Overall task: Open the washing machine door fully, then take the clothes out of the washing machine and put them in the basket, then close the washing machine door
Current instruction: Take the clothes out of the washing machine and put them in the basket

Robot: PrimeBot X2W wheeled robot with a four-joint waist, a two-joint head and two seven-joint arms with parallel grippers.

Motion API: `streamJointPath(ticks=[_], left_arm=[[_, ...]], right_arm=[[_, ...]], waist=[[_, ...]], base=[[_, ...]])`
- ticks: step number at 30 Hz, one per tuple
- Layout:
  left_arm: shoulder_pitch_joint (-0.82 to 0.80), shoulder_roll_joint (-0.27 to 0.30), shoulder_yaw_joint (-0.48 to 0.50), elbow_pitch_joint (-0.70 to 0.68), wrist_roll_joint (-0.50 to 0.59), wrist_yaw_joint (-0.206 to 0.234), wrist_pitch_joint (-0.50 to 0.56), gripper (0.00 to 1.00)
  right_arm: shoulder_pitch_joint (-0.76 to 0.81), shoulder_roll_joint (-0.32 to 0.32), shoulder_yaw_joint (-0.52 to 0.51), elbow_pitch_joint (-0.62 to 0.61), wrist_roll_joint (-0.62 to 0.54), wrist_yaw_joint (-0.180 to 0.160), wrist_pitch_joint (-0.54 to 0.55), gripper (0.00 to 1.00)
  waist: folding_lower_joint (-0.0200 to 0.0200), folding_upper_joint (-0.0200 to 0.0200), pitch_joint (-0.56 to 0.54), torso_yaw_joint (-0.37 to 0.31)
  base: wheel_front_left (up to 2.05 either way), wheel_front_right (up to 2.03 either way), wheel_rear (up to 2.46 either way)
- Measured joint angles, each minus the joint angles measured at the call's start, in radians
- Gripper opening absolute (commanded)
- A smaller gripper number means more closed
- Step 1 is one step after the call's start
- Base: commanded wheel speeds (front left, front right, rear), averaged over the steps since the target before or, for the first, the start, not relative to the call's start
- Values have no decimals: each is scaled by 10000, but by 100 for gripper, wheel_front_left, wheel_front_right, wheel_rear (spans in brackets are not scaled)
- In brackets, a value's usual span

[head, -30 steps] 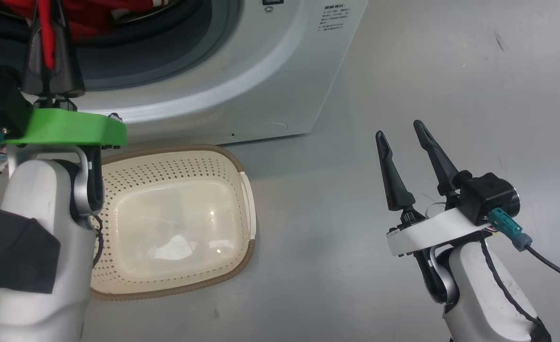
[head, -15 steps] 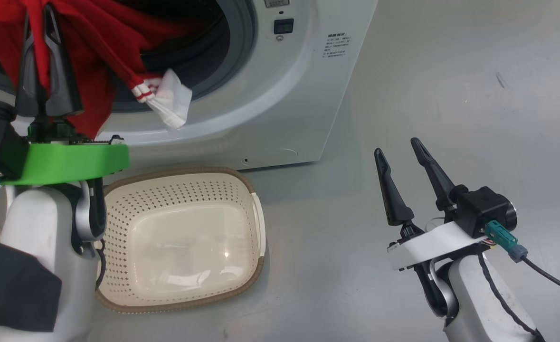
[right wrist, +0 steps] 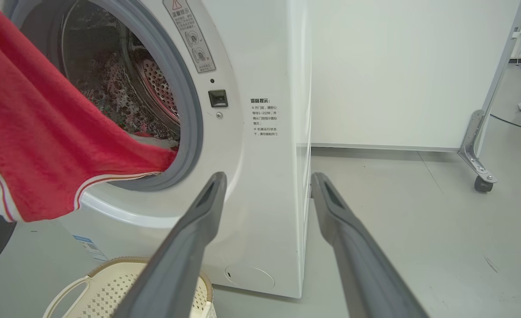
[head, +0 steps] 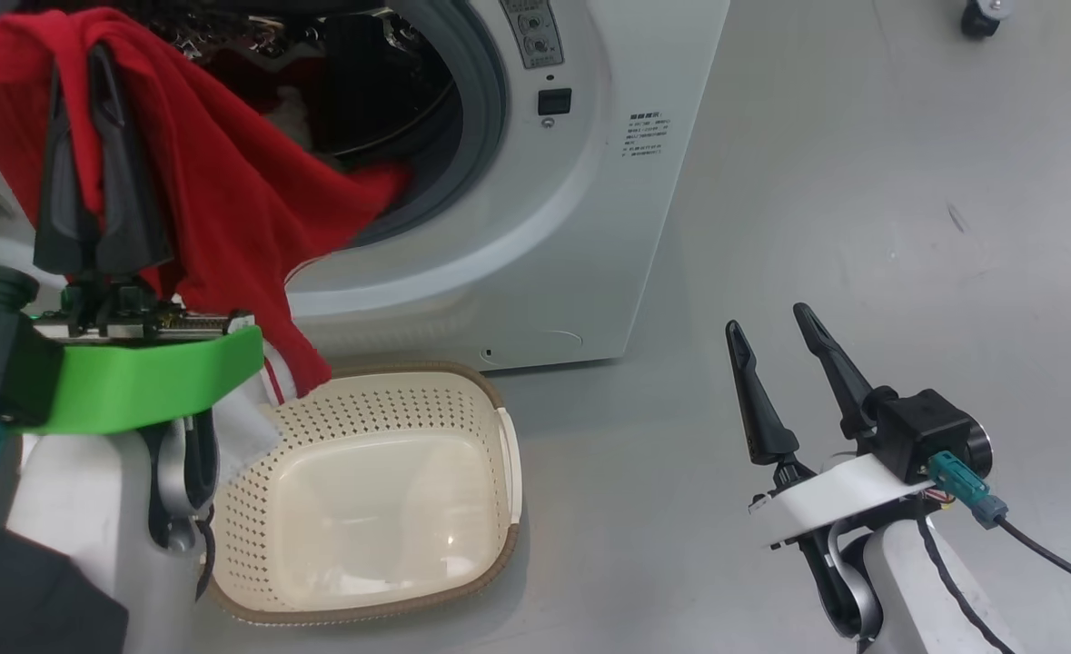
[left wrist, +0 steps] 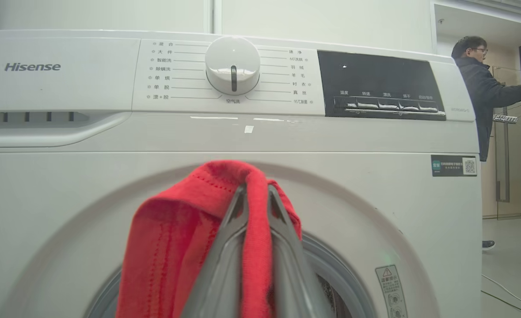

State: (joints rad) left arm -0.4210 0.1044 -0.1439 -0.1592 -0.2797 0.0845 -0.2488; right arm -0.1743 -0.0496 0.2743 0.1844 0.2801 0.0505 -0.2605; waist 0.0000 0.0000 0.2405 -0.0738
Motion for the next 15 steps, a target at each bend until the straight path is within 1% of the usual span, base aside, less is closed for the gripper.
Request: streamJointPath(ticks=[6, 15], left_arm=[[559, -94, -121, -489, 13, 81, 123, 0], [1677, -217, -134, -502, -63, 161, 713, 0]], right_arm=[[219, 2, -31, 29, -15, 2, 0, 100], [234, 6, 86, -63, -109, 94, 0, 100]], waist=[[0, 0, -314, 167], [0, 0, -336, 246]], base=[[0, 0, 0], [0, 0, 0]])
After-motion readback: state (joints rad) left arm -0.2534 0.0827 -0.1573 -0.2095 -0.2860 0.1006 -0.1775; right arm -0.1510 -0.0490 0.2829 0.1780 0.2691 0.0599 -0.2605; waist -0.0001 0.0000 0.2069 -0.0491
